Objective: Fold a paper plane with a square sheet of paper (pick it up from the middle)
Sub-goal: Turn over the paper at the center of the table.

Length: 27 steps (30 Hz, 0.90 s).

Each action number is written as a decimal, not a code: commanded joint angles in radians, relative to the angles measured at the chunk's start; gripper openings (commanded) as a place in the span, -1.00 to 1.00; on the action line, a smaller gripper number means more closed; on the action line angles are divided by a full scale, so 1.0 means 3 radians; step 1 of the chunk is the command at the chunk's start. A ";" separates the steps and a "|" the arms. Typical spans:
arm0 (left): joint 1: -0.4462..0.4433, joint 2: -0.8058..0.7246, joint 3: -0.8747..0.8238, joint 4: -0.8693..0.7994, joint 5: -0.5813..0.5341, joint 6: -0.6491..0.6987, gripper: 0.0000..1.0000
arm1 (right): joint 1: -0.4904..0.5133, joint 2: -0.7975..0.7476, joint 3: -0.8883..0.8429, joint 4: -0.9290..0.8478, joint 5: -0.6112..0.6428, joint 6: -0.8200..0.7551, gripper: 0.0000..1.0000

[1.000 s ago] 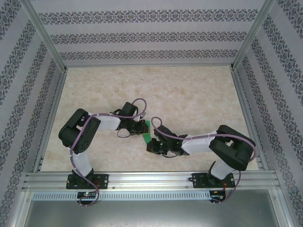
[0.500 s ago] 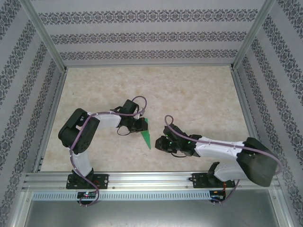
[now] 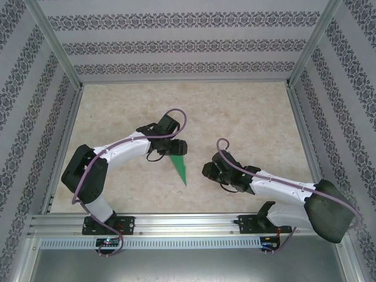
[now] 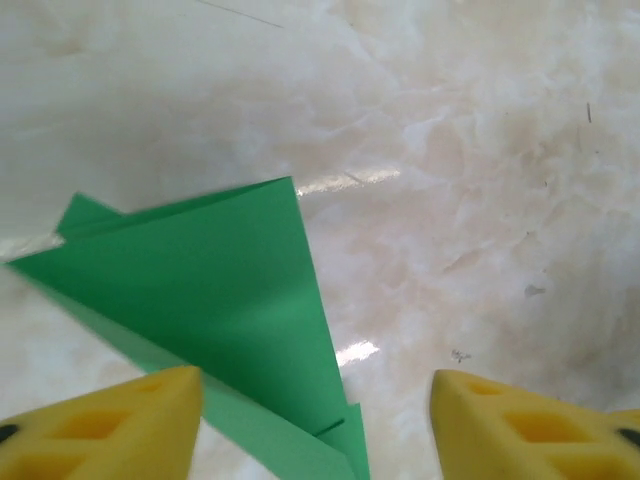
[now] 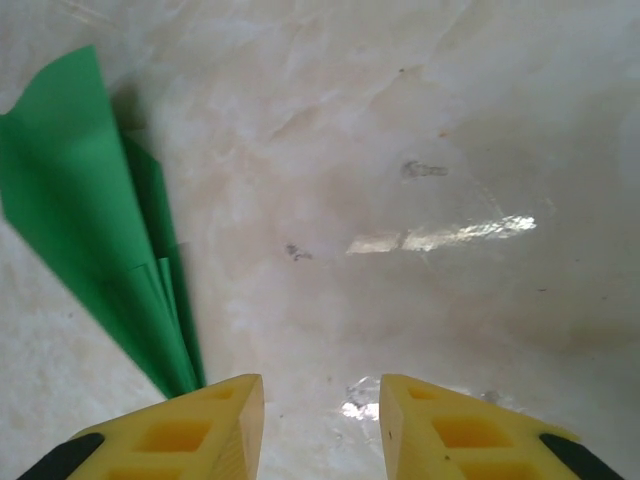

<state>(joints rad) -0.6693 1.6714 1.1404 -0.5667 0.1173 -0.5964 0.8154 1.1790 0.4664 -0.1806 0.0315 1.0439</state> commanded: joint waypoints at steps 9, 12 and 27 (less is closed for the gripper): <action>-0.0384 -0.0014 0.0110 -0.0662 -0.0703 -0.0355 0.70 | -0.0064 0.0070 -0.0043 0.0208 0.0246 -0.0014 -0.25; -0.0394 0.0080 0.0099 -0.0668 -0.0714 -0.0408 0.69 | -0.0064 0.0123 -0.0037 0.0311 0.0181 -0.0017 -0.25; -0.0263 -0.0128 -0.0209 -0.0436 -0.0608 -0.0340 -0.35 | 0.0077 0.0728 0.0406 0.0601 -0.0298 -0.0252 -0.22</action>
<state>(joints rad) -0.7670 1.6752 1.1065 -0.7258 -0.0692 -0.7013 0.8188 1.3689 0.5354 -0.0414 -0.0166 1.0096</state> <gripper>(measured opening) 0.342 0.389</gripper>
